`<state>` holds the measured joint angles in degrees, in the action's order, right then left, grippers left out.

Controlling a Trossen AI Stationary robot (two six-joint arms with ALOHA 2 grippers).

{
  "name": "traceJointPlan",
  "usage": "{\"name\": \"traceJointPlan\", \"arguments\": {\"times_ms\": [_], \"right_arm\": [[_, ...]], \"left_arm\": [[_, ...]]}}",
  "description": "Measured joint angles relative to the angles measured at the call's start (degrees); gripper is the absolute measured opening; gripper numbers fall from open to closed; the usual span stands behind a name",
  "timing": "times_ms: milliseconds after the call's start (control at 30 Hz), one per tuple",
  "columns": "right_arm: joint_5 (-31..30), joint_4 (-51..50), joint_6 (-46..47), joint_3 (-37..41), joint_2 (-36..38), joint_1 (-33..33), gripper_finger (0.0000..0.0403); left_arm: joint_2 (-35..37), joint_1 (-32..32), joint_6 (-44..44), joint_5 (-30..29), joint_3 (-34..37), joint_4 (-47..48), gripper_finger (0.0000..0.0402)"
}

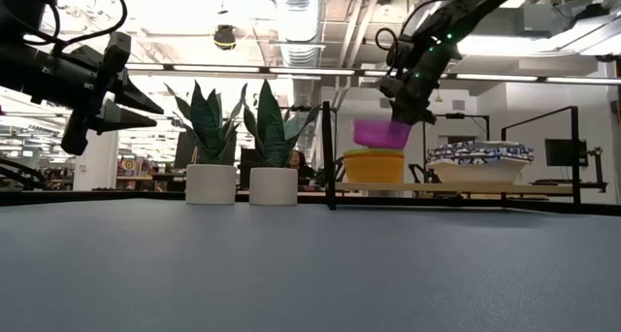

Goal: Place and stack bowls onto a shelf
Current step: Stack the violet bowl on the green bowl on the shelf

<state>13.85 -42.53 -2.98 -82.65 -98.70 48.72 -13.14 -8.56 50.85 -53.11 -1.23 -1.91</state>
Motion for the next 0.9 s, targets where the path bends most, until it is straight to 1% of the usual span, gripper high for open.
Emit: {"name": "traceJointPlan", "arguments": {"times_ms": [233, 500, 800, 900], "right_arm": [[0.2, 1.4, -0.3, 0.0, -0.1, -1.9, 0.0023], [0.1, 1.5, 0.1, 0.0, -3.9, -2.2, 0.0027], [-0.2, 1.8, 0.9, 0.0, -4.4, -2.4, 0.0077], [0.8, 1.9, 0.9, 0.0, -4.4, -2.3, 0.0099]], "left_arm": [[0.0, 0.0, 0.0, -1.0, 0.0, 0.2, 0.0098], [0.0, 0.0, -0.2, -2.8, 0.0, 0.4, 0.0098], [0.0, 0.0, -0.2, -2.9, 0.0, 0.5, 0.0098], [0.0, 0.0, -0.2, -3.7, 0.0, 0.5, 0.0098]]}}
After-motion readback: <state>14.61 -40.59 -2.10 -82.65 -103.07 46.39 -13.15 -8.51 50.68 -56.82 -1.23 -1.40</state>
